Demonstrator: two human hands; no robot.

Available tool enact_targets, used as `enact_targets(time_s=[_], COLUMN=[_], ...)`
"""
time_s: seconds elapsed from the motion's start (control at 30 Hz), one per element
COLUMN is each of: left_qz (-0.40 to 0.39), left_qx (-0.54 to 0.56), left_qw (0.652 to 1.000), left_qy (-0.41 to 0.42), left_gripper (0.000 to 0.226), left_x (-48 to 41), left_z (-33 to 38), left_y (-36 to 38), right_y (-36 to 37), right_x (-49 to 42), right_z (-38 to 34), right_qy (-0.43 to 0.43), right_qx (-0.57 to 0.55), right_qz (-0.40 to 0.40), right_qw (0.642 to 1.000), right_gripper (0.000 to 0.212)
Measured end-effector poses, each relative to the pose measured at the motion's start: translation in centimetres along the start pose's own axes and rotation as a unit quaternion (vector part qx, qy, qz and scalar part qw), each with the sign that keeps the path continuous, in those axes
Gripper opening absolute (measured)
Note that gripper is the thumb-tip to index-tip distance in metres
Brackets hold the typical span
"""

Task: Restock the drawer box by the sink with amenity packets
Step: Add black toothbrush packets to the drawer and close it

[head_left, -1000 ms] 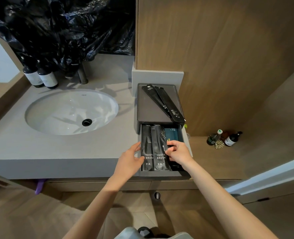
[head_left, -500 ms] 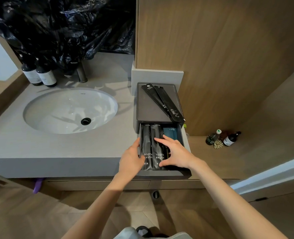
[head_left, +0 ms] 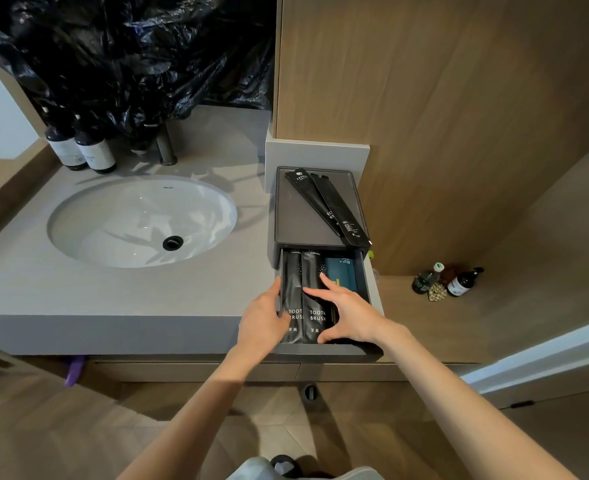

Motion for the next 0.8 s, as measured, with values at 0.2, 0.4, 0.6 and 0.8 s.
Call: enact_targets(time_s=[0.2,0.4,0.6,0.8], left_qz=[0.008,0.095,-0.012,-0.051], left_qx=[-0.051,-0.132,-0.286,-0.349], left_qw=[0.998,0.963,0.931,0.910], left_qy=[0.031,0.213,0.228,0.219], left_gripper=[0.073,0.063,0.059,0.059], left_x=[0.4,0.2,-0.9,-1.7], left_z=[0.3,2.9,3.8,2.4], left_y=[-0.9,-1.7,-0.3,0.6], right_y=[-1.9,-6.6,-10.4,-11.6], right_x=[1.0,1.3,-2.4,-6.9], right_z=[0.1,-1.4,-0.4,1.6], right_qy=[0.000,-0.027,0.023,0.107], right_qx=[-0.035,-0.079,-0.047,-0.074], right_qz=[0.054,0.223,0.295,0.251], right_qw=[0.998,0.971,0.954,0.959], right_gripper=[0.066,0.035,0.036,0.056])
Point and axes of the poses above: each hand's wrist, its own x-axis away from the middle knuckle, its own y-axis out of the palm, z = x × y, the point moved 1 cm from there along -x, towards the middle knuckle, and after that the axes turned 3 degrees about -y, right-handed, at the moved point
